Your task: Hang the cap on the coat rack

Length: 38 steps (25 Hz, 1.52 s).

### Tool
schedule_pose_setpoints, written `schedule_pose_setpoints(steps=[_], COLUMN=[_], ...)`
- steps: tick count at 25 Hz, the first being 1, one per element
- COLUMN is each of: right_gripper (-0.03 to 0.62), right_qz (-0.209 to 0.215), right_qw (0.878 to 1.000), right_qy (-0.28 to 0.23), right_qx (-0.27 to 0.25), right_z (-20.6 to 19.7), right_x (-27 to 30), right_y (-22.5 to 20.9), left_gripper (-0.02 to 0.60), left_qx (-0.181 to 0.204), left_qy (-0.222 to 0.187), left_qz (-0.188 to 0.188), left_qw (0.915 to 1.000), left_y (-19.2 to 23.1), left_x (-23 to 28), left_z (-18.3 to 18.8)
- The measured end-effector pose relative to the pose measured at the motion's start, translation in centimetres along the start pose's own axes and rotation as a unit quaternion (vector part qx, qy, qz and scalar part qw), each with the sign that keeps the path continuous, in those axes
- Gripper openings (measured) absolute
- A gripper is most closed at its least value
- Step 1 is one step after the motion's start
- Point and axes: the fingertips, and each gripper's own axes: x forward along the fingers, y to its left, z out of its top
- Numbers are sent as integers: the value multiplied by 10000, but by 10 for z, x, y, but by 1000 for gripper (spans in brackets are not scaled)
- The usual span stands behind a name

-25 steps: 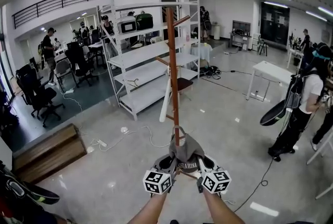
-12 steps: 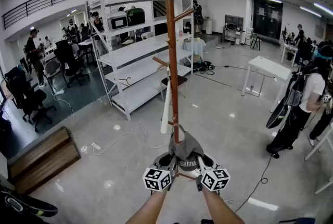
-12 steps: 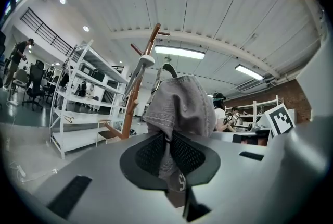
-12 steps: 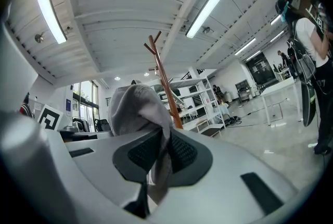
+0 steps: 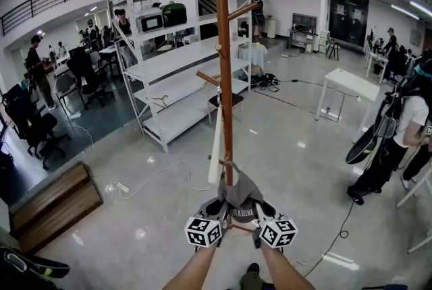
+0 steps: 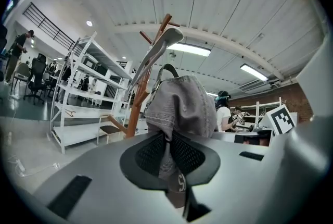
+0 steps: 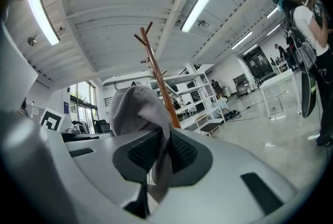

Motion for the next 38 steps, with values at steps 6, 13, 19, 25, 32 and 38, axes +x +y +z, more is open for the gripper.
schedule_pose_setpoints(steps=[6, 13, 19, 25, 32, 38], right_gripper=[41, 41, 41, 41, 41, 41], right_qz=[147, 255, 207, 213, 269, 428], right_qw=[9998, 9992, 9987, 9984, 9972, 9965], right_qy=[50, 169, 267, 348, 538, 589], right_qx=[156, 265, 370, 384, 437, 419], right_z=[-9, -29, -39, -53, -69, -75], right_x=[37, 89, 115, 137, 151, 164], right_y=[-22, -54, -78, -93, -107, -111], left_gripper=[44, 43, 43, 44, 43, 43], left_qx=[3, -77, -114, -153, -124, -37], left_qy=[29, 152, 145, 213, 280, 191], left_qz=[187, 394, 406, 469, 537, 585], left_qw=[9998, 9991, 9990, 9986, 9981, 9981], left_y=[26, 68, 84, 103, 114, 124], left_x=[27, 72, 96, 115, 129, 139], left_z=[-6, -26, -37, -52, -64, -64])
